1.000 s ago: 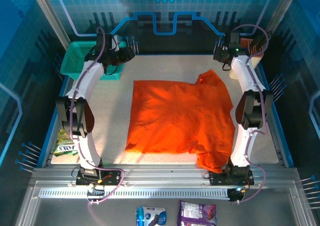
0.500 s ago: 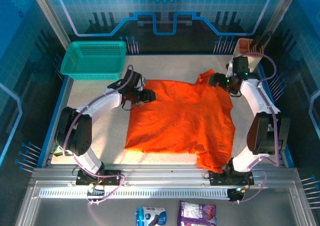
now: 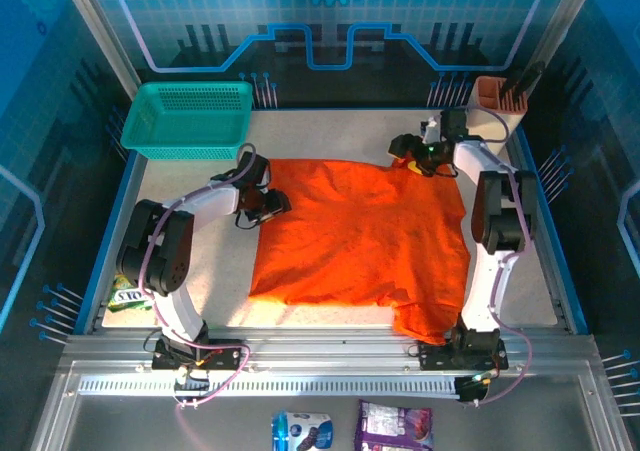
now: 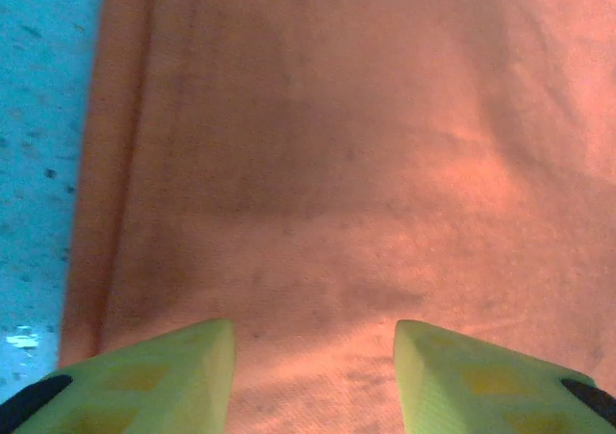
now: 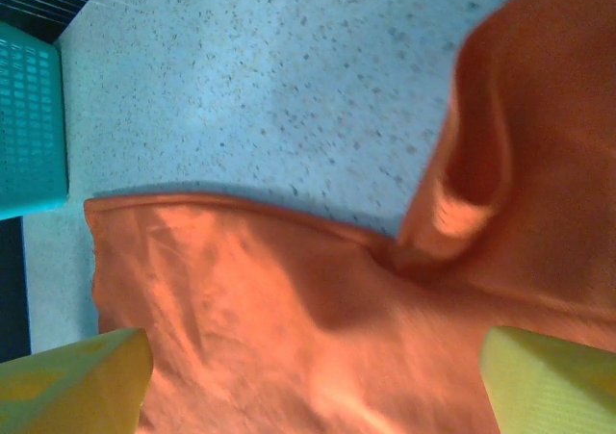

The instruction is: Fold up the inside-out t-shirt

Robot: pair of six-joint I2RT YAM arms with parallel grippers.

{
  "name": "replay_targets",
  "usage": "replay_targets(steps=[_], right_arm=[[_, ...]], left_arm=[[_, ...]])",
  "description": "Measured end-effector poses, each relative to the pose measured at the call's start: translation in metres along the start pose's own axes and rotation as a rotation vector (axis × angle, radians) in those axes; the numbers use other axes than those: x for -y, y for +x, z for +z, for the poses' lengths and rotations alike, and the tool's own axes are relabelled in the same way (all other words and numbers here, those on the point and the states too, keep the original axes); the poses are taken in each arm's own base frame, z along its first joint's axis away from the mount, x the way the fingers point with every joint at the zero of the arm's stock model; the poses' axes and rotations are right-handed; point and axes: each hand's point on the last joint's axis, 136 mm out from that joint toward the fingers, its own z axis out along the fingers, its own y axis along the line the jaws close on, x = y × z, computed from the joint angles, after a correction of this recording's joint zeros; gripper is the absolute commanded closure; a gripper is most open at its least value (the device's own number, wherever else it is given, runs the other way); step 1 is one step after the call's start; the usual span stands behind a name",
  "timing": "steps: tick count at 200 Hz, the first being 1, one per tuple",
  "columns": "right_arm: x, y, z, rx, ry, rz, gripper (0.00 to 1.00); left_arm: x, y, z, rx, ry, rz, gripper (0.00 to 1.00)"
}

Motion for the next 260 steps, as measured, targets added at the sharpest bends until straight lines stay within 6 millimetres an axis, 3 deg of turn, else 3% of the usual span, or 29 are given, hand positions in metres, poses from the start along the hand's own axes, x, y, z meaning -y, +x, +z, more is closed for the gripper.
replay_targets(steps=[21,79,137,178,217,260], right_arm=[[-0.001,-0.007,0.013,0.008,0.032,0.001,0.12],[0.007,-0.024,0.025,0.028,0.106,0.012,0.13],[-0.006,-0.029,0.055,0.002,-0.006,0.053,0.14],[-0.009,-0.038,0.071,-0.011,-0.074,0.092,0.15],[-0.024,-0.056,0.053,0.013,-0.114,0.074,0.16],[-0.036,-0.054,0.008,0.026,-0.024,0.022,0.16]], left_arm=[[-0.002,-0.001,0.0,0.005,-0.005,-0.003,0.52],[-0.004,-0.001,0.0,0.004,-0.011,-0.004,0.52],[-0.003,-0.001,-0.002,0.007,-0.008,-0.003,0.52],[0.007,-0.005,-0.02,0.043,0.023,0.009,0.52],[0.013,-0.002,-0.031,0.052,0.054,0.016,0.52],[0.02,0.01,-0.03,0.029,0.071,0.04,0.52]])
